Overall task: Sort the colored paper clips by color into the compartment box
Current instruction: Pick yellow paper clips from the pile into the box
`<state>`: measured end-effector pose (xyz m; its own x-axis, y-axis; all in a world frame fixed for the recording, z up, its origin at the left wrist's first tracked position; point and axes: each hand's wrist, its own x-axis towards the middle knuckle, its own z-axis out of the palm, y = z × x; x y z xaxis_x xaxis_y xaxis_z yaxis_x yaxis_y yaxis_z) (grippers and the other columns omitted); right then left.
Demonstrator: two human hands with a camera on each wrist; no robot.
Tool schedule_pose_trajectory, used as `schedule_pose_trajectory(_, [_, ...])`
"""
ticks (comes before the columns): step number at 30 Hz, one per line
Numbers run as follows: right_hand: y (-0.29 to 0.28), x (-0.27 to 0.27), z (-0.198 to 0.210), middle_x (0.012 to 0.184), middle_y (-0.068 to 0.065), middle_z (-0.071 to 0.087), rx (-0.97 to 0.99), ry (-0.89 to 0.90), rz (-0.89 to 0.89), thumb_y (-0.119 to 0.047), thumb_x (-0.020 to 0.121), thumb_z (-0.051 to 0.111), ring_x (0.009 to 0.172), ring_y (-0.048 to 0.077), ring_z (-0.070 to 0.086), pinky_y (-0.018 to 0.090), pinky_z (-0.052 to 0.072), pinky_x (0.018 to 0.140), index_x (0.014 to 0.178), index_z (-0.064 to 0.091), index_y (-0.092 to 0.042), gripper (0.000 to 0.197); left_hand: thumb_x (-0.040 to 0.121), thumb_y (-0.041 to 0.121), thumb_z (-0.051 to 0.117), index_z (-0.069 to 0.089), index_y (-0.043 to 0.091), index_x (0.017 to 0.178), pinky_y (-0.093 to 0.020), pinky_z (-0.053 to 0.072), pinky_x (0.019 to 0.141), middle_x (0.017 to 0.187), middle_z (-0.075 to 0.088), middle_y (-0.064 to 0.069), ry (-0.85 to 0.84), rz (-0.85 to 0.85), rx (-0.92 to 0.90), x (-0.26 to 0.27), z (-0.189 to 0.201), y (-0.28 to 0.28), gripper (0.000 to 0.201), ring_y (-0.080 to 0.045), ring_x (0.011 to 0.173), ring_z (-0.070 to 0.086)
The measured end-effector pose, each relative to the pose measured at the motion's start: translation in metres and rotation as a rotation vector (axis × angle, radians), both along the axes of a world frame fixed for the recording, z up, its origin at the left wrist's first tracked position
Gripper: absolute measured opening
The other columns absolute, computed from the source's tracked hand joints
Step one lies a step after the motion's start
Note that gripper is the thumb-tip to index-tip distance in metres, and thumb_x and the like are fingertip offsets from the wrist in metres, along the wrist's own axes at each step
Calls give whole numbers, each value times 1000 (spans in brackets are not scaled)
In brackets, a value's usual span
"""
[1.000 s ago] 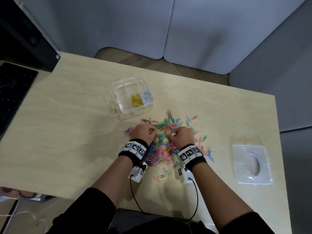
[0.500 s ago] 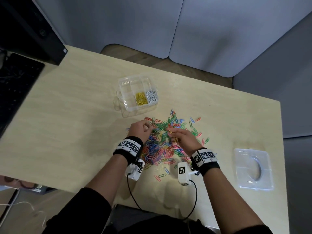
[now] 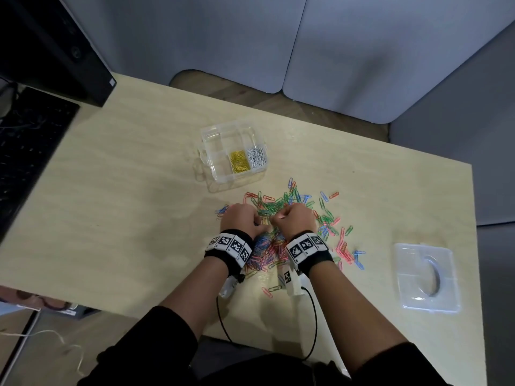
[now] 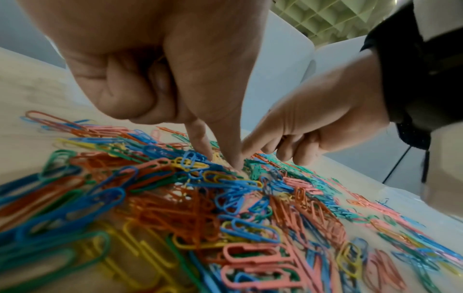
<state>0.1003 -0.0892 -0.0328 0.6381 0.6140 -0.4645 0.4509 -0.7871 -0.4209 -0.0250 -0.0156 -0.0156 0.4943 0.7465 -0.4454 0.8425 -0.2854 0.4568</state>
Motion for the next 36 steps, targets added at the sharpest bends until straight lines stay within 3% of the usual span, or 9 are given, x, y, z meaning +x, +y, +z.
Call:
schedule_pose_trajectory(6, [-14,16,-6,69,2,68,172,282,-57,-25,81,75,60,13,60,22,47,59,70,69,-11,19,79,30,74,75,18,67,-26,55,79,64,70,5,-16,74,-99,4,-3,-6,17,-13,65,65])
schedule_pose_trajectory(11, [-30,27,-6,78,12,68,313,651,-285,-9,90,68,57,19,54,30,46,56,88,65,-9,4,79,35,75,69,24,62,-24,53,66,69,70,9,-20,89,-75,6,-4,-4,21,-13,69,66])
schedule_pose_trajectory(13, [-30,24,-2,82,11,64,336,778,-364,0,94,59,59,18,52,28,46,55,104,69,-5,15,74,45,78,71,23,65,-22,50,64,69,69,10,-17,116,-47,6,-4,-2,24,-11,67,65])
schedule_pose_trajectory(18, [-20,16,10,73,7,61,394,1075,-521,-17,99,57,58,16,53,23,44,51,107,68,4,26,78,36,78,78,24,79,-24,51,66,79,74,5,74,36,-52,18,2,0,12,-16,68,63])
schedule_pose_trajectory(21, [-14,17,12,57,-3,55,384,839,-404,-26,94,65,52,12,47,25,37,51,101,72,1,28,84,30,70,76,21,78,-27,52,63,77,72,2,98,3,-50,20,3,1,13,-20,73,67])
schedule_pose_trajectory(26, [11,20,5,57,-7,57,249,158,153,-37,76,81,49,3,45,19,40,52,88,76,-24,18,93,27,57,70,11,88,-32,49,69,82,68,-6,56,-116,-87,11,0,5,21,-27,81,64])
schedule_pose_trajectory(29, [24,14,-3,85,-9,73,163,-67,421,-41,81,75,72,9,65,30,56,71,91,74,-31,14,95,26,48,57,9,77,-33,43,76,78,58,-7,62,-74,-187,0,-7,10,25,-29,88,59])
schedule_pose_trajectory(31, [25,13,-2,87,-5,74,104,-114,467,-40,86,70,78,16,67,34,57,75,92,74,-29,14,99,28,40,53,5,77,-36,42,80,90,62,-17,40,-32,-224,-5,-8,15,35,-31,91,57])
schedule_pose_trajectory(36, [2,28,3,53,-11,49,186,53,236,-33,91,66,49,4,42,21,36,51,81,70,-19,18,105,29,32,62,-2,93,-39,42,77,94,64,-23,-34,-52,-106,-14,-5,29,45,-37,92,59])
